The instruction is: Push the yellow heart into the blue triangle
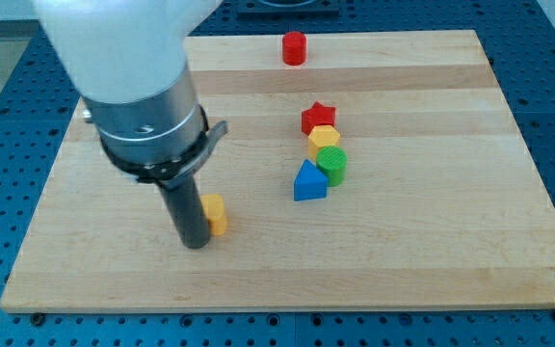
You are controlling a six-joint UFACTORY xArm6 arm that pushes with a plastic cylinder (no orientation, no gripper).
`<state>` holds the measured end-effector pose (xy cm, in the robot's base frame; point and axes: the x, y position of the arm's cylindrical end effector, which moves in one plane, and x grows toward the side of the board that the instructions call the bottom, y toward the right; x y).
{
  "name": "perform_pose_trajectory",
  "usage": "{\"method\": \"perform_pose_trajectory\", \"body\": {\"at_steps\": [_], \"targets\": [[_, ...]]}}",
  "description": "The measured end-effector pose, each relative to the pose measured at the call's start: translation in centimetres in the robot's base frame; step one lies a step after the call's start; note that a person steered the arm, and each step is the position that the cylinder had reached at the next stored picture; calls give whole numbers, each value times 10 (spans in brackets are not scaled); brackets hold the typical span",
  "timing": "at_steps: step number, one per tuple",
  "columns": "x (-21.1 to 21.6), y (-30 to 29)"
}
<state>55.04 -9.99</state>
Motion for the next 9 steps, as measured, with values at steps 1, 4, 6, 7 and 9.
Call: {"method": "perform_pose_trajectory", "body": {"at_steps": [1,4,6,7,9], "targets": [[-16,17],[-29,23],[-31,23],[-24,20],[-35,-24]]}}
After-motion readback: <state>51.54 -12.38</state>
